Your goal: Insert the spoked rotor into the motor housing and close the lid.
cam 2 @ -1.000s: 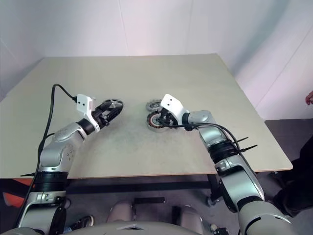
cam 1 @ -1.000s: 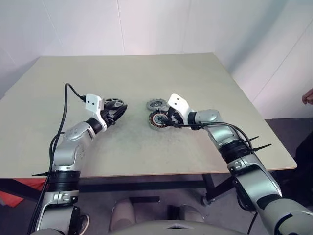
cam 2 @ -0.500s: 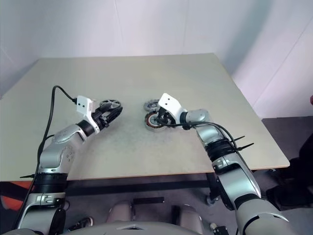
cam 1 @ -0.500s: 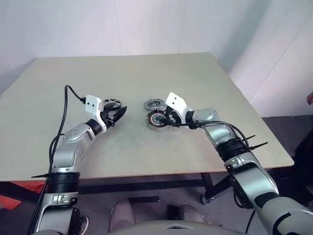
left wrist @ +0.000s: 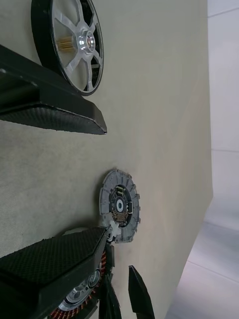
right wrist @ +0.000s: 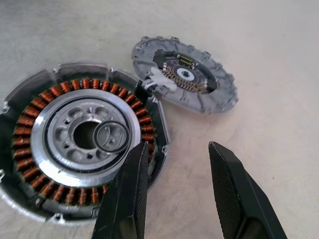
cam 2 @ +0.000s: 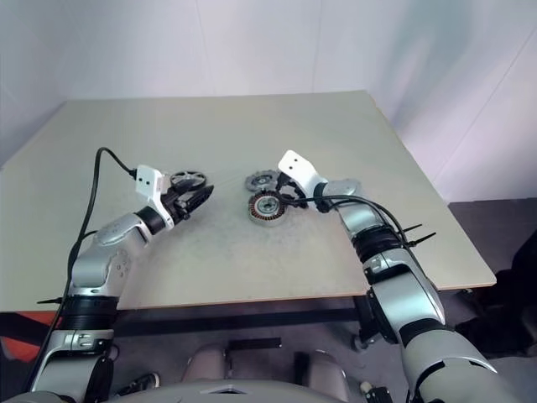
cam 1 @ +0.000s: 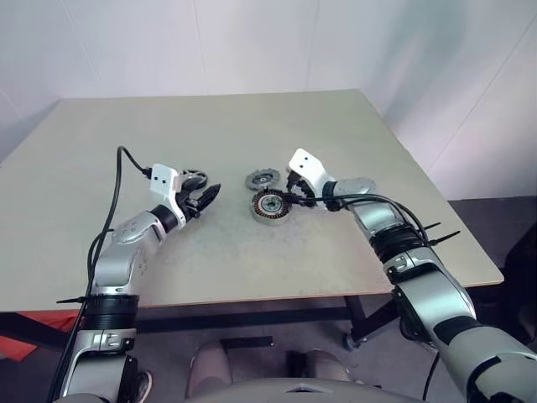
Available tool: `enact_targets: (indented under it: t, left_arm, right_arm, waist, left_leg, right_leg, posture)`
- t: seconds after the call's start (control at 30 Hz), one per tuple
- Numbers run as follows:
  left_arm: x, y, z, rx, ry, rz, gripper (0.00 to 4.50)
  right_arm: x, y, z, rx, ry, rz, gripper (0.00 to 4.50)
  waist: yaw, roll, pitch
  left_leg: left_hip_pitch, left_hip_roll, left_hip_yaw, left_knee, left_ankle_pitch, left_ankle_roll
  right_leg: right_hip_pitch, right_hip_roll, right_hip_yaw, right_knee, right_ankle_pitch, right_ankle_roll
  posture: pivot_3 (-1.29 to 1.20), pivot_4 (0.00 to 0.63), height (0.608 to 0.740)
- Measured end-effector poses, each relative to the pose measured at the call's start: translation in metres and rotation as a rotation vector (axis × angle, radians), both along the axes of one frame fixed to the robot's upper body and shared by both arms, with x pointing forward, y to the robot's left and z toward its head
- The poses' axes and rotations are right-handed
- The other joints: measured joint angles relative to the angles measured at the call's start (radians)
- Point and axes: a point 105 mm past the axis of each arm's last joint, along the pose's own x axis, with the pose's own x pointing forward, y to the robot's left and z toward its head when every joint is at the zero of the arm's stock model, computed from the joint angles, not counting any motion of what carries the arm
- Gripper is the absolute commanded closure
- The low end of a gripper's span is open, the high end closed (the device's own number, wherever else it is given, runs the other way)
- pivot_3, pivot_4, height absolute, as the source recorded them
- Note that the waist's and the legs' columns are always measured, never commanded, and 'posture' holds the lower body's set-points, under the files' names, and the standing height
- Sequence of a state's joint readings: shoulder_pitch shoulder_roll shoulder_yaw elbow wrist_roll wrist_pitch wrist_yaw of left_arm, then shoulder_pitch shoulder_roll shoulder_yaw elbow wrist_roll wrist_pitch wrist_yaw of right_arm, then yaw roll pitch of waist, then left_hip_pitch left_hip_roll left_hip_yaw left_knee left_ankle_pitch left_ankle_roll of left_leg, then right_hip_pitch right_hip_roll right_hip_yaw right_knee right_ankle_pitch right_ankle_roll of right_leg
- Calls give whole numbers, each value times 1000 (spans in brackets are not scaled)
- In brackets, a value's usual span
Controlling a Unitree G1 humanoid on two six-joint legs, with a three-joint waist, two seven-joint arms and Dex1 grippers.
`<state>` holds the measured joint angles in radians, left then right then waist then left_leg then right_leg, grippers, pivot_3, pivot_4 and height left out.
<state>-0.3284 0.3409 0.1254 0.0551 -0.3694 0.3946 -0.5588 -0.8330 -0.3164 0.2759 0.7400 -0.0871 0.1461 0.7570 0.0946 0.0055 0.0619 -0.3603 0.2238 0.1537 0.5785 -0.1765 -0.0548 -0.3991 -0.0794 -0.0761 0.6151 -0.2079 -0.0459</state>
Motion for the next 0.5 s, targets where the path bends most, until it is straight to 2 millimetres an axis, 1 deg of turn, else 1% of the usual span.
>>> enact_targets:
  t: [0.27, 0.5]
  left_arm:
    - [1, 1, -1, 6, 2, 2, 1385]
    - [1, 2, -1, 10, 0, 4, 1385]
  right_arm:
    - [1, 0, -3, -1, -8, -1, 2390]
    - [-3, 9, 4, 12, -31, 26, 2390]
  waist:
    - [1, 0, 0]
    - [1, 0, 0]
  left_leg:
    - [0, 0, 0, 0, 0, 0]
    - [0, 0, 0, 0, 0, 0]
  right_leg:
    - [0, 0, 0, 0, 0, 0]
    - [0, 0, 0, 0, 0, 0]
  posture:
    - [0, 0, 740]
    - [0, 0, 740]
